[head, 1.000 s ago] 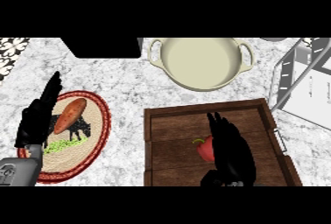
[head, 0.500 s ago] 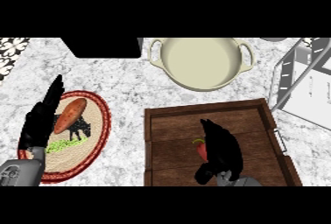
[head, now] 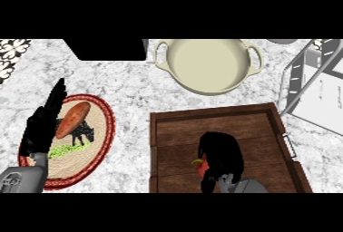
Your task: Pick the bell pepper from the tray and place it in the tiered basket
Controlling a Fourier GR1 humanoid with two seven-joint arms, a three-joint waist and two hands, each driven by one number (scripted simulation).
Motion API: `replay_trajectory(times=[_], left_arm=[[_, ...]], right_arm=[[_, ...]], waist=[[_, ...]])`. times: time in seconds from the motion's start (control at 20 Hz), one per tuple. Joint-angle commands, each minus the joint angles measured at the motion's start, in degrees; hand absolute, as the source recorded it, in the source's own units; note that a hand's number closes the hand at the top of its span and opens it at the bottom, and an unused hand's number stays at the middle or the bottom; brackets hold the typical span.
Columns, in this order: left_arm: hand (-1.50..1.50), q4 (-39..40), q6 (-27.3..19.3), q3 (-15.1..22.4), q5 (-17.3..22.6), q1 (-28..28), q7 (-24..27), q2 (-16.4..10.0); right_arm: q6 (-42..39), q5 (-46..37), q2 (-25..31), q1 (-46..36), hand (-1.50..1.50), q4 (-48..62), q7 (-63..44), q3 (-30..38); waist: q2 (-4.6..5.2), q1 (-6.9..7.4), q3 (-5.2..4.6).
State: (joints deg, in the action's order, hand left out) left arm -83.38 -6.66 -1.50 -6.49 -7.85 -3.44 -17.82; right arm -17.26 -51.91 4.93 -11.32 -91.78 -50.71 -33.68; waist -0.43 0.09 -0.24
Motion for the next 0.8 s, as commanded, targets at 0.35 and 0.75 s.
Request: replay_trajectory(times=[0.35,0.75], left_arm=[[0.0,-0.32,1.06,-1.35,-1.64,-0.77,-0.02,0.63],[0.0,1.16,3.3,-2.93,-0.07,-5.05,-1.98,-1.56]], right_arm=[[3.7,1.49,-4.83,-2.85,1.5,-3.87,-2.5,6.23],[24.64,-0.27,-4.91,-17.05,1.5,6.49,-9.49,16.78]], waist=[[0.47,0.18,0.25],[0.7,1.08,0.28]])
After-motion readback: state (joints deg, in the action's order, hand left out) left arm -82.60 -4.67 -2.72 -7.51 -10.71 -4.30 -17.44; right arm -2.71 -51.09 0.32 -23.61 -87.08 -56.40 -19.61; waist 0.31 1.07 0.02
